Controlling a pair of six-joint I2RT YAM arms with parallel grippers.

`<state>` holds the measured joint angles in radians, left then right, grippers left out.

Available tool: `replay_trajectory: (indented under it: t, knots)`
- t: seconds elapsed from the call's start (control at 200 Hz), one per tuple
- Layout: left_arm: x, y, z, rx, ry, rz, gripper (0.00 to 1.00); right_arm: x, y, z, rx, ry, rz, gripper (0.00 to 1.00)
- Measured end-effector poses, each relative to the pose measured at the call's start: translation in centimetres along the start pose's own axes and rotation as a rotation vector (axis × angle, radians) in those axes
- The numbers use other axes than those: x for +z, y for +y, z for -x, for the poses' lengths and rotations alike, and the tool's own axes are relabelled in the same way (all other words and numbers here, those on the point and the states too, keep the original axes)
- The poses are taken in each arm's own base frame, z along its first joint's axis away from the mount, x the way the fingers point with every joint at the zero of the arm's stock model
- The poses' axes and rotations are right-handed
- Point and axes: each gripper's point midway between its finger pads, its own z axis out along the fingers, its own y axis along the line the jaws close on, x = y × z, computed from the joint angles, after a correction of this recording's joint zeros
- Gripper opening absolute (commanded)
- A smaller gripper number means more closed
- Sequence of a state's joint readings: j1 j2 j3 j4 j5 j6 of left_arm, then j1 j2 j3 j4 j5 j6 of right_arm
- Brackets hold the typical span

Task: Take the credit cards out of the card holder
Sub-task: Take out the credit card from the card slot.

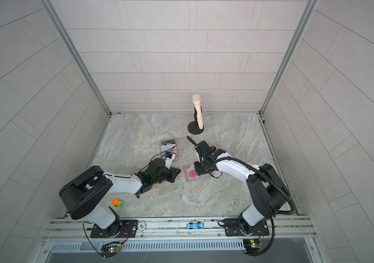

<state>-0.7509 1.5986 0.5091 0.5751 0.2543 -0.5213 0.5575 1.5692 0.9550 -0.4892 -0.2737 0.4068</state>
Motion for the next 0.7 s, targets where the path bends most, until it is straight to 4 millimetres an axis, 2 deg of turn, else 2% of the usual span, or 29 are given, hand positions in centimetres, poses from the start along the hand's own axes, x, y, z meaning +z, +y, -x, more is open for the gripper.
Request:
replay_trajectory:
  t: [0.185,0.466,0.701]
  knots:
    - [0.3,-0.7,-0.1,0.019,0.024,-0.014,0.05,1.7,0.5,0.4,0.067,0.034,0.128,0.39]
    - [1.8,-2.0,0.2,0.051,0.059,-0.018,0.03,3.1,0.1,0.5,0.115,0.063,0.193,0.37]
    - [2.3,-0.9,-0.7,0.059,0.108,0.059,0.02,3.4,0.6,0.5,0.121,0.074,0.234,0.35]
